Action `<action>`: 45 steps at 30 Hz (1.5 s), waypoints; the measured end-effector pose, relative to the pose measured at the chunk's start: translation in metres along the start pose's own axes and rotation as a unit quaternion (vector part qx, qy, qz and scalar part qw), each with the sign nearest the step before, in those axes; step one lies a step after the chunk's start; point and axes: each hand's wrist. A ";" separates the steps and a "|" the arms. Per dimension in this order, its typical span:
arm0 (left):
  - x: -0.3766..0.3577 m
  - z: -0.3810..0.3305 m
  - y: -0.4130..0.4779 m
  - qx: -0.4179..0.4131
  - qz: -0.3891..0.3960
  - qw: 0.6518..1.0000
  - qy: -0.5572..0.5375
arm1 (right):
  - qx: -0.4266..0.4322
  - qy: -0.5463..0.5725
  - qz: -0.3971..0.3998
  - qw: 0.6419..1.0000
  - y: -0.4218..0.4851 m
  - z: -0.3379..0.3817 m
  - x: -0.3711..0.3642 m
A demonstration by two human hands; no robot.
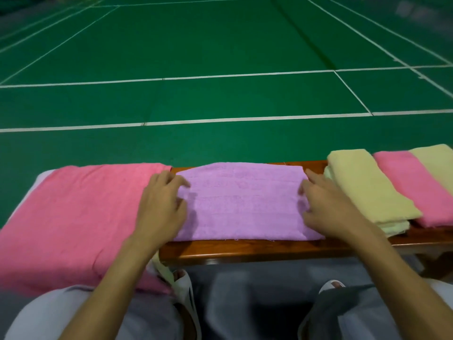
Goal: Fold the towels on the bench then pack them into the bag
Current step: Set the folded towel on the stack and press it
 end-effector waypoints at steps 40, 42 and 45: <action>-0.099 -0.054 0.003 -0.022 0.163 0.983 0.078 | -0.222 0.084 -0.104 0.966 0.025 0.009 -0.037; -0.100 -0.059 0.003 -0.019 0.169 0.982 0.078 | -0.194 0.124 -0.101 0.968 0.026 0.005 -0.032; -0.104 -0.073 0.000 -0.021 0.170 0.983 0.064 | -0.161 0.287 -0.097 0.939 0.031 -0.010 -0.020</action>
Point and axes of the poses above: each hand's wrist, its own y-axis towards the middle knuckle, its own x-axis out of the back of the hand, z = x × y, and after that the axes turned 4 degrees about -x, right-handed
